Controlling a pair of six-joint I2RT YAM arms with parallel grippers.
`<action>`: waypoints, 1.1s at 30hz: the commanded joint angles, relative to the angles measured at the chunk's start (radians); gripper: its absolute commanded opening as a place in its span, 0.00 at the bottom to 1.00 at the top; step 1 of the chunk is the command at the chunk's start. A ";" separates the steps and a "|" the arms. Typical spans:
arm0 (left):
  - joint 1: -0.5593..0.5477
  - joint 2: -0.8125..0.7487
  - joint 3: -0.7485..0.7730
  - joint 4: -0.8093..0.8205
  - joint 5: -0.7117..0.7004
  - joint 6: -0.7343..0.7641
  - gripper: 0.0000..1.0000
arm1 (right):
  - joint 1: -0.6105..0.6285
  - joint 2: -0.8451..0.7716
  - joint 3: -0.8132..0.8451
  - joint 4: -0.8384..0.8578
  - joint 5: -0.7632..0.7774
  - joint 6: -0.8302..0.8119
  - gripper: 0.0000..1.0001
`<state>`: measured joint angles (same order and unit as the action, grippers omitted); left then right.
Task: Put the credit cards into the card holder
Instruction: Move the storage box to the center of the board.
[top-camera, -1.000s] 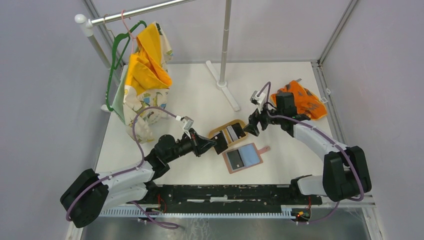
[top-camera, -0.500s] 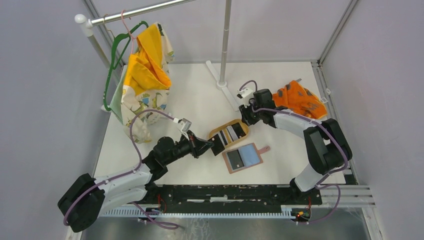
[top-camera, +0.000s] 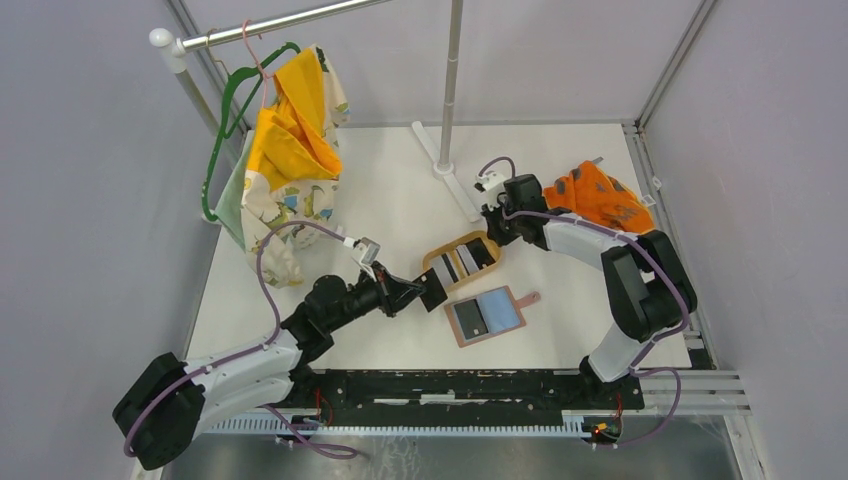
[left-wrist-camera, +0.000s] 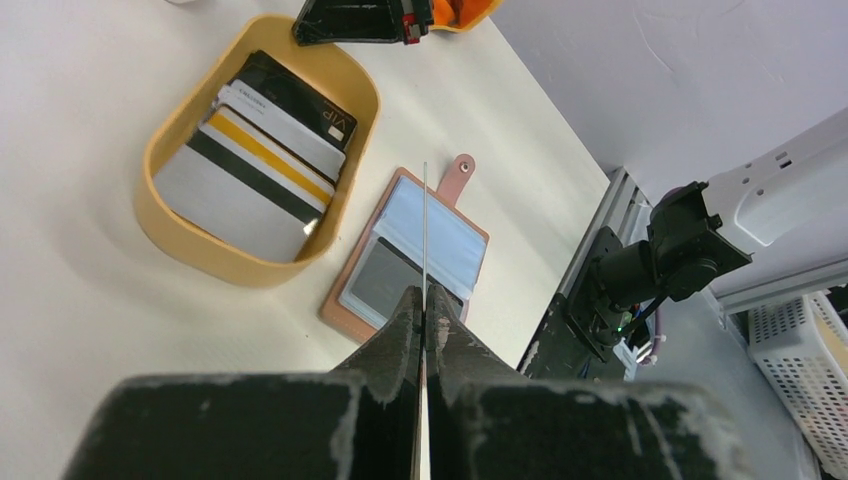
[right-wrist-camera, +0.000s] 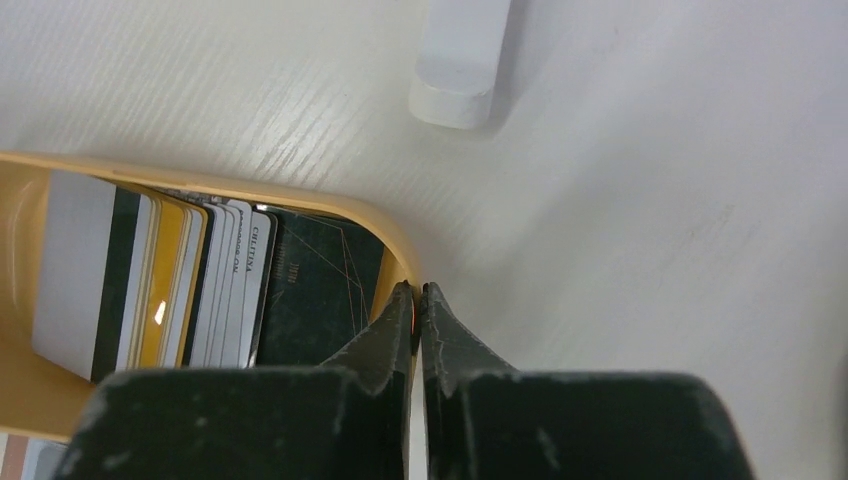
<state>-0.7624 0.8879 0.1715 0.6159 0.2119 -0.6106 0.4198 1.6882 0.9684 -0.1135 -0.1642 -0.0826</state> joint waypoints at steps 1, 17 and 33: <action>0.002 0.003 -0.028 0.079 -0.009 -0.089 0.02 | -0.052 -0.024 -0.016 0.023 0.052 0.053 0.02; -0.050 0.279 0.008 0.291 -0.043 -0.269 0.02 | -0.280 -0.134 -0.131 0.045 -0.015 0.109 0.22; -0.133 0.633 0.058 0.593 -0.078 -0.501 0.02 | -0.318 -0.598 -0.381 -0.531 -1.099 -1.408 0.90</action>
<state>-0.8719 1.4666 0.1875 1.0557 0.1577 -1.0103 0.0940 1.1080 0.6788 -0.1970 -0.8761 -0.6872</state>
